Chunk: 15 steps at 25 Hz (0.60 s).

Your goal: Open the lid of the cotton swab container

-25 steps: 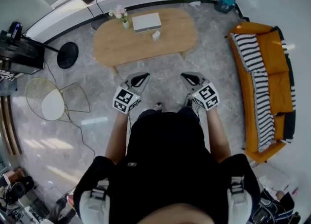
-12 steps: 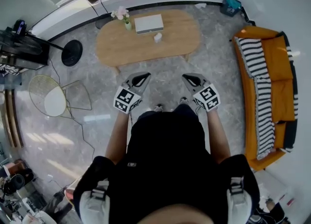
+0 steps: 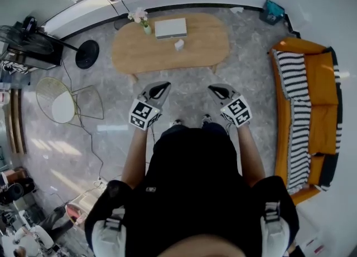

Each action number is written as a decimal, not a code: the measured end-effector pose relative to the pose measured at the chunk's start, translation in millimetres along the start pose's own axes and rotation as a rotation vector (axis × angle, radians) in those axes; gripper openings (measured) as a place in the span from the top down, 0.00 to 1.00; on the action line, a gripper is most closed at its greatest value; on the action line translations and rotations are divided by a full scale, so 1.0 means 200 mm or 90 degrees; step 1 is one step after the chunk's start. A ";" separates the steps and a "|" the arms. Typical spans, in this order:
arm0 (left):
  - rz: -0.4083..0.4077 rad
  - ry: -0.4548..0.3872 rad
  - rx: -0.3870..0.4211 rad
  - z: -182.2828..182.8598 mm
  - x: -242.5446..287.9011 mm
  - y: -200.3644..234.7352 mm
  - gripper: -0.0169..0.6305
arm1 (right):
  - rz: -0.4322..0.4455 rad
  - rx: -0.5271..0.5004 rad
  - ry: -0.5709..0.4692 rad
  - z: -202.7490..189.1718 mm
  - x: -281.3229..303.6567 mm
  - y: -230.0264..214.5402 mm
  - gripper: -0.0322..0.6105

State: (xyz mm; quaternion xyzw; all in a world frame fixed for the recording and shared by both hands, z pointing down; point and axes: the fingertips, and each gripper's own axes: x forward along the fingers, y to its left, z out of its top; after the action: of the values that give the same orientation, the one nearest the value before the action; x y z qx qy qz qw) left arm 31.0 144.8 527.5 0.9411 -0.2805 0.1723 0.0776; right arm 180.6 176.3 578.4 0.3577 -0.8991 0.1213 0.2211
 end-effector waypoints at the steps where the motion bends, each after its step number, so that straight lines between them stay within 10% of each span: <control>1: 0.009 0.003 -0.002 0.01 0.02 -0.02 0.97 | 0.005 -0.001 0.001 -0.03 -0.03 -0.03 0.95; 15: 0.093 0.035 0.008 0.05 0.08 -0.26 0.97 | 0.078 -0.012 -0.015 -0.14 -0.22 -0.15 0.95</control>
State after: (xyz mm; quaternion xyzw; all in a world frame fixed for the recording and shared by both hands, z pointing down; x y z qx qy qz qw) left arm 74.5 177.8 522.2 0.9134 -0.3454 0.2048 0.0667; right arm 238.3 191.9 582.9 0.3016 -0.9229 0.1218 0.2059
